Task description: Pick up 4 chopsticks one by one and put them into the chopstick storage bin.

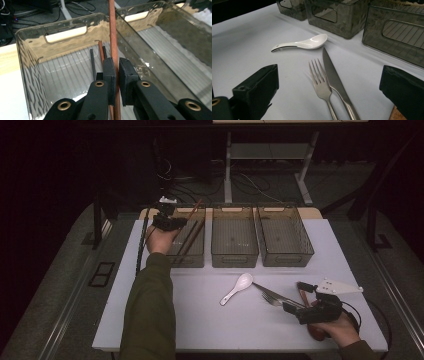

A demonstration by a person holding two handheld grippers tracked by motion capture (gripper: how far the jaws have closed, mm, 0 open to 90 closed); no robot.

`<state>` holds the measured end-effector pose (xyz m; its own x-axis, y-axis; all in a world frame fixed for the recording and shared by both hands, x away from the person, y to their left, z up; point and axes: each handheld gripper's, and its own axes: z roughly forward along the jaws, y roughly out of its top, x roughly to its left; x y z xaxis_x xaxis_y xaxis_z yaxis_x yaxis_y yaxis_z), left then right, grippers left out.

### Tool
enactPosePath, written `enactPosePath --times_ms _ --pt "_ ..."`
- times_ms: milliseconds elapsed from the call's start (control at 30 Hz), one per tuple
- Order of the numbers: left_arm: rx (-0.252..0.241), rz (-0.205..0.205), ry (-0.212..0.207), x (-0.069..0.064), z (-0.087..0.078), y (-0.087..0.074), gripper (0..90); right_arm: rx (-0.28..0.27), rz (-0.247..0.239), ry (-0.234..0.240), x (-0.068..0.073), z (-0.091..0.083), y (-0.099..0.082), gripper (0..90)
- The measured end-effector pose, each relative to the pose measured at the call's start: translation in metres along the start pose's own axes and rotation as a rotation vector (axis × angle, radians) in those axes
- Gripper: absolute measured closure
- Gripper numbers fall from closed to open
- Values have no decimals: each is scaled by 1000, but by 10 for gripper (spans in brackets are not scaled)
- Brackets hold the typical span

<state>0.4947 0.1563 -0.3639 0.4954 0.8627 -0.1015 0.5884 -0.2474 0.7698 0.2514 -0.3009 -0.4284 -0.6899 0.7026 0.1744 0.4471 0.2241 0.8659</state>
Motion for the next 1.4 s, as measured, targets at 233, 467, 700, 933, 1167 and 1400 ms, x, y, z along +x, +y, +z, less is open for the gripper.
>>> enactPosePath --times_ms 233,467,700,933,1167,1400 --pt "54 29 19 -1 11 -5 841 -2 5 2 0 -1 0 27" --pt "36 33 57 -5 15 -4 766 -2 5 3 -1 -1 0 27" --pt "32 40 46 -6 11 -4 591 -6 6 2 0 -1 0 27" --pt "13 61 -5 -13 -4 -3 508 4 -2 1 0 0 0 27" --pt "-26 75 -56 -19 -22 -7 448 7 -4 -4 1 1 0 27" --pt "-59 89 -103 -25 -38 -11 421 9 -8 -7 0 2 -1 27"
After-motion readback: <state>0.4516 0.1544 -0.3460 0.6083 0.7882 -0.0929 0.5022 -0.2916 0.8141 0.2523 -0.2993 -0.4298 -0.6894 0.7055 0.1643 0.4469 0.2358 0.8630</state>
